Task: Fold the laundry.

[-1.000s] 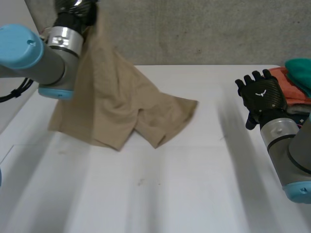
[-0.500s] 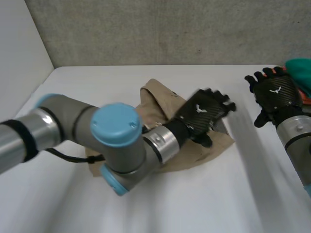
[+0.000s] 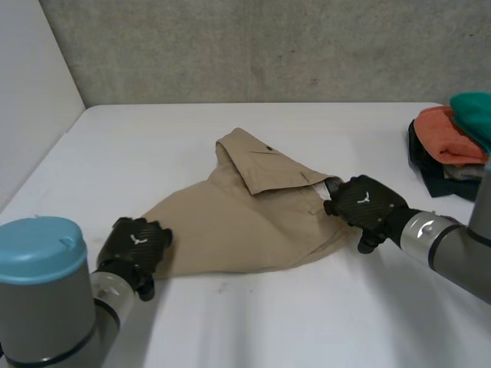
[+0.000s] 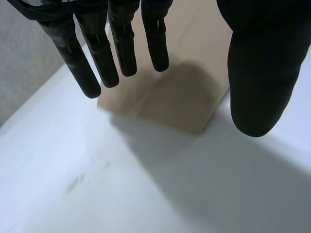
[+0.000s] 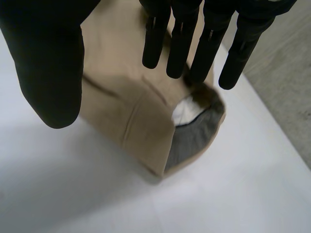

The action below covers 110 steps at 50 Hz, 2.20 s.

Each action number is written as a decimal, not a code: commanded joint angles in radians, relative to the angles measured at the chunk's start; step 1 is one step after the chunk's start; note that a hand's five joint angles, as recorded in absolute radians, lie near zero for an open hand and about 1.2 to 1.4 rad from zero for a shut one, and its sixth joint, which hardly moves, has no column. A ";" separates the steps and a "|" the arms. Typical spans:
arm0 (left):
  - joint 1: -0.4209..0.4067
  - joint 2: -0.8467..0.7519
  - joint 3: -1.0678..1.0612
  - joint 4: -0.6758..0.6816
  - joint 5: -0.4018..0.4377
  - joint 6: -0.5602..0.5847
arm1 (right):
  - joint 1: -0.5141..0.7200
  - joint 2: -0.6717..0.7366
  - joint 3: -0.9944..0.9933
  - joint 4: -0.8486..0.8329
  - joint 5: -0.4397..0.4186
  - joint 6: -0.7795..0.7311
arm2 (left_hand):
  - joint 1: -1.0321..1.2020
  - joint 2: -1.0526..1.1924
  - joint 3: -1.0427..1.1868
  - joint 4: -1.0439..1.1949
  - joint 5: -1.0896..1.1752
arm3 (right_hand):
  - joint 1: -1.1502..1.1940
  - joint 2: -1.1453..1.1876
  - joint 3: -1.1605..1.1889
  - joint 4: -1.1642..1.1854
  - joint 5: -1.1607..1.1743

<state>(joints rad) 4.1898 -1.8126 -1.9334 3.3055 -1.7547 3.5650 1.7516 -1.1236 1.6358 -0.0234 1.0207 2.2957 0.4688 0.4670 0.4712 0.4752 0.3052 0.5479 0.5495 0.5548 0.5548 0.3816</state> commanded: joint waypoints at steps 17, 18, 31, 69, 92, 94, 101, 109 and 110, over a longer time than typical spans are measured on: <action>0.170 -0.192 0.025 0.227 0.279 0.000 | 0.085 0.150 -0.103 -0.136 0.102 0.008 | 0.264 0.265 0.261 0.257 0.253 | 0.848 0.847 0.841 0.841 0.840; 0.167 -0.206 0.036 0.229 0.279 -0.002 | 0.083 0.150 -0.097 -0.136 0.108 0.010 | 0.442 0.443 0.439 0.435 0.431 | 0.848 0.847 0.841 0.841 0.840; 0.153 -0.071 0.060 0.338 0.271 -0.011 | 0.072 0.030 -0.079 -0.096 0.171 0.163 | 0.927 0.929 0.925 0.921 0.917 | -0.067 -0.069 -0.074 -0.074 -0.075; 0.133 0.265 0.284 -0.065 0.274 -0.143 | 0.072 -0.131 -0.263 0.104 0.193 0.200 | 0.927 0.929 0.925 0.921 0.917 | 0.848 0.847 0.841 0.841 0.840; 0.136 0.188 0.378 -0.230 0.274 -0.149 | 0.184 -0.061 0.073 -0.013 0.200 0.602 | 0.927 0.929 0.925 0.921 0.917 | -0.111 -0.112 -0.118 -0.118 -0.119; 0.138 0.190 0.381 -0.216 0.273 -0.150 | 0.197 -0.055 0.088 -0.053 0.199 0.610 | 0.927 0.929 0.925 0.921 0.917 | -0.096 -0.098 -0.103 -0.103 -0.104; 0.136 0.193 0.418 -0.195 0.268 -0.163 | 0.289 0.008 0.070 -0.118 0.216 0.593 | 0.927 0.929 0.925 0.921 0.917 | -0.064 -0.065 -0.071 -0.071 -0.072; 0.133 0.184 0.471 -0.195 0.262 -0.224 | 0.335 0.119 0.006 -0.150 0.262 0.593 | 0.927 0.929 0.925 0.921 0.917 | 0.033 0.031 0.026 0.026 0.025; 0.136 0.182 0.476 -0.195 0.261 -0.230 | 0.339 0.123 0.003 -0.155 0.263 0.591 | 0.927 0.929 0.925 0.921 0.917 | 0.068 0.067 0.061 0.061 0.060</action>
<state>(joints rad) 4.3243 -1.6244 -1.4911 3.1125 -1.4889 3.3789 2.0640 -1.0658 1.6794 -0.1643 1.2609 2.8907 1.1370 1.1967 1.1923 1.2012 0.9700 0.4641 0.4585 0.4579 0.4577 0.2916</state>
